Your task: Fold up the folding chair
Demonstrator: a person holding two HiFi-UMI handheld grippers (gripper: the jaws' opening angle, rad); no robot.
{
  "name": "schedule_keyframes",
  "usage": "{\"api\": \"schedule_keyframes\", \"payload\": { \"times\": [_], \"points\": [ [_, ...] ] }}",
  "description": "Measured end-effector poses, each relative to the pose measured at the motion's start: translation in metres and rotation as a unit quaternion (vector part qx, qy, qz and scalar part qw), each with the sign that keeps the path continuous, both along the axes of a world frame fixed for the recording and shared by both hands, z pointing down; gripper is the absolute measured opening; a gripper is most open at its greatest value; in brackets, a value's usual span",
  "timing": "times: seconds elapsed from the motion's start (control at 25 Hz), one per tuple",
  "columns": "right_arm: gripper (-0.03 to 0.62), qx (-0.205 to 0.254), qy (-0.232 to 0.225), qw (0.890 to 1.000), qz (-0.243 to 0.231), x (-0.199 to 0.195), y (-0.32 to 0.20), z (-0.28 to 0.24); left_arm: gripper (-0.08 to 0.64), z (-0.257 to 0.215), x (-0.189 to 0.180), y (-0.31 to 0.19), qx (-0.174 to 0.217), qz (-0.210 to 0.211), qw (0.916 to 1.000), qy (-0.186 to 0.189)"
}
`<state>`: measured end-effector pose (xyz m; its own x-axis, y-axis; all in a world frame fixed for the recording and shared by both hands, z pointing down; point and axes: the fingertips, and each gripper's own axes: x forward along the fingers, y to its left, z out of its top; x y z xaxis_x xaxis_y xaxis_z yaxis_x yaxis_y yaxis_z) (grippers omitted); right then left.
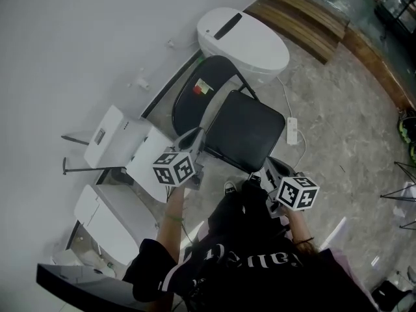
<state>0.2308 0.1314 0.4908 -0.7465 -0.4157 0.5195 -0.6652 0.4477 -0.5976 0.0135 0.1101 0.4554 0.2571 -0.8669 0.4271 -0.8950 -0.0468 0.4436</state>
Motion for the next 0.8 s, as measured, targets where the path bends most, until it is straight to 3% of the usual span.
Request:
{"api": "schedule_keyframes", "payload": {
  "times": [0.28, 0.44, 0.6, 0.8],
  "points": [
    [0.012, -0.008, 0.000, 0.999, -0.034, -0.002, -0.042, 0.015, 0.110, 0.009, -0.046, -0.051, -0.020, -0.019, 0.9968, -0.075],
    [0.012, -0.014, 0.012, 0.999, -0.035, -0.002, -0.057, 0.030, 0.133, 0.021, -0.080, -0.073, -0.041, -0.016, 0.9932, -0.108],
    [0.012, -0.019, 0.011, 1.000, -0.015, -0.011, -0.064, 0.043, 0.186, 0.042, -0.114, -0.095, -0.078, 0.020, 0.9858, -0.148],
    [0.012, -0.027, 0.014, 0.999, 0.026, -0.021, -0.066, 0.062, 0.195, 0.083, -0.141, -0.119, -0.138, 0.087, 0.9692, -0.185]
  ]
}}
